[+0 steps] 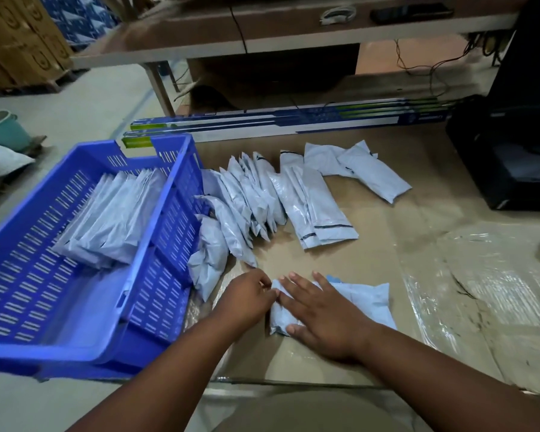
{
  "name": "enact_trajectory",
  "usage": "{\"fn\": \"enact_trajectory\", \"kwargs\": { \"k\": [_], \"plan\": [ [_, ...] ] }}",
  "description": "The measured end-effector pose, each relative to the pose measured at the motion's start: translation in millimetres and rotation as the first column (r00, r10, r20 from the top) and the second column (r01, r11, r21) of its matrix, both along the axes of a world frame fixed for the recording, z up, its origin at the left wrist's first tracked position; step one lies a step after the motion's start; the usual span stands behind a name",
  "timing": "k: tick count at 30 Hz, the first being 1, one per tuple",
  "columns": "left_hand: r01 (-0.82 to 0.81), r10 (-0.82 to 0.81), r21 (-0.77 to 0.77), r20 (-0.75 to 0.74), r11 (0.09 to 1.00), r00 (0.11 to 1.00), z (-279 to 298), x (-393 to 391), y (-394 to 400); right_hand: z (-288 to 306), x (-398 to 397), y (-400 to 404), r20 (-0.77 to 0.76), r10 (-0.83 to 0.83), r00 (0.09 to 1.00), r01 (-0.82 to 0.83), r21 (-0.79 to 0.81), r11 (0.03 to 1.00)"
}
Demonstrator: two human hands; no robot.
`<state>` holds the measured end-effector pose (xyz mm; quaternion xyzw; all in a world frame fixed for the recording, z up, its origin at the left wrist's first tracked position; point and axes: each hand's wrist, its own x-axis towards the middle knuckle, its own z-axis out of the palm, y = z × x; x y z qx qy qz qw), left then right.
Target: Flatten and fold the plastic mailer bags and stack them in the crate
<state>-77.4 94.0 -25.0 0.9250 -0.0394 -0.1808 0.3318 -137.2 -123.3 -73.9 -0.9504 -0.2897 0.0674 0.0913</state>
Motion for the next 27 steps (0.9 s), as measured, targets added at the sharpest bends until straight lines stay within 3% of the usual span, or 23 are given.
{"fn": "enact_trajectory", "kwargs": {
  "k": [5, 9, 12, 14, 17, 20, 23, 25, 27],
  "plan": [
    [-0.003, -0.003, -0.069, -0.079, 0.998, 0.997, -0.6, 9.0, -12.5, 5.8, -0.6, -8.6, -0.044, -0.254, 0.966, 0.255, 0.312, 0.915],
    [-0.044, 0.002, -0.268, -0.157, 0.962, 0.988, 2.8, 15.1, -15.5, 21.8, 8.3, -16.2, 0.014, -0.338, 0.941, 0.33, 0.182, 0.926],
    [-0.034, 0.001, -0.45, -0.072, 0.892, 0.997, 21.9, 17.9, -18.1, 58.4, 26.5, -33.2, 0.056, -0.375, 0.925, 0.368, 0.108, 0.923],
    [0.033, -0.011, -0.503, 0.048, 0.863, 0.999, 38.1, 19.0, -17.4, 85.2, 34.8, -44.0, 0.228, -0.329, 0.916, 0.327, 0.046, 0.944],
    [0.235, -0.109, -0.346, 0.346, 0.908, 0.932, 52.0, 20.2, -4.9, 100.9, 31.7, -49.4, 0.477, -0.231, 0.848, 0.244, 0.036, 0.969],
    [0.428, -0.36, 0.019, 0.577, 0.904, 0.733, 40.1, 17.5, 16.2, 77.7, 9.7, -40.6, 0.546, -0.118, 0.829, 0.111, 0.046, 0.993],
    [0.518, -0.605, 0.318, 0.493, 0.794, 0.625, 10.6, -5.6, 34.4, 37.8, -21.6, -34.2, 0.402, -0.053, 0.914, 0.035, 0.053, 0.998],
    [0.533, -0.659, 0.388, 0.466, 0.752, 0.59, -4.2, -26.2, 46.7, 20.2, -39.9, -29.9, 0.203, -0.068, 0.977, 0.065, 0.022, 0.998],
    [0.529, -0.644, 0.37, 0.5, 0.763, 0.579, -9.7, -41.1, 56.3, 14.0, -49.8, -27.1, 0.122, -0.104, 0.987, 0.101, 0.029, 0.994]
  ]
}}
